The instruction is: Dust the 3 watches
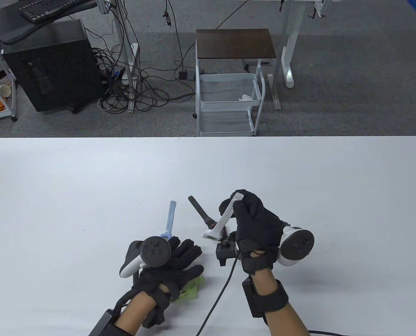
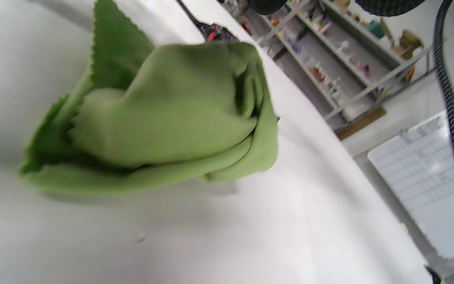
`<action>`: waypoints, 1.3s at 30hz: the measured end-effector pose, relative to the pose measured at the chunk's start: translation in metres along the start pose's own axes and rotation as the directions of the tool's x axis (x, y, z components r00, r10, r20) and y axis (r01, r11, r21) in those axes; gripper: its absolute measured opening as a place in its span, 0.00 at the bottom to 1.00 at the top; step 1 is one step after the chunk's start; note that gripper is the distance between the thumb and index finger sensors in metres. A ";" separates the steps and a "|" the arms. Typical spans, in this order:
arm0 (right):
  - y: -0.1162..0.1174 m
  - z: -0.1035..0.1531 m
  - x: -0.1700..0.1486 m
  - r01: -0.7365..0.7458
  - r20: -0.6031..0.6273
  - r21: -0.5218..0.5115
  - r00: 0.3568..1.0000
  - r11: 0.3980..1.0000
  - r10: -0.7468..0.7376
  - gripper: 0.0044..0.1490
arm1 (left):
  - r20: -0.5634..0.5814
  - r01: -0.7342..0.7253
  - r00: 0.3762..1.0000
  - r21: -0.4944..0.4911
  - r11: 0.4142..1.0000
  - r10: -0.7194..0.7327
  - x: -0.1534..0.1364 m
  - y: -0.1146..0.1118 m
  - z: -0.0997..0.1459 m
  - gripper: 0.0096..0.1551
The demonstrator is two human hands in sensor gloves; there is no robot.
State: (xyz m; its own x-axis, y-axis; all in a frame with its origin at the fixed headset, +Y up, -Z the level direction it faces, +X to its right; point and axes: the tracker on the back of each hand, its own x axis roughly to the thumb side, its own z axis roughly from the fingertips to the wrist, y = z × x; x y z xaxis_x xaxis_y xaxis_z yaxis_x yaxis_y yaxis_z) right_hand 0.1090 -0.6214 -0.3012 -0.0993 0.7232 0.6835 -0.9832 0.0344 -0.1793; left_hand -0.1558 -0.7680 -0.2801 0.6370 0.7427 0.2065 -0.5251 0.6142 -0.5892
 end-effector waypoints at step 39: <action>0.035 0.013 -0.004 0.142 -0.090 0.180 0.988 0.973 -0.127 0.25 | 0.224 -0.070 0.975 0.285 0.956 0.005 0.010 0.023 0.020 0.34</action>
State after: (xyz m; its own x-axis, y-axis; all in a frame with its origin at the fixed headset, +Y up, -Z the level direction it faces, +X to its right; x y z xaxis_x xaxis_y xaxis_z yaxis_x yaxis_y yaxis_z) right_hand 0.0728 -0.6318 -0.3007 0.0405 0.7720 0.6344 -0.9987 0.0116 0.0496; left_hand -0.1730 -0.7412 -0.2766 0.4920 0.7865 0.3734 -0.7076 0.6111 -0.3548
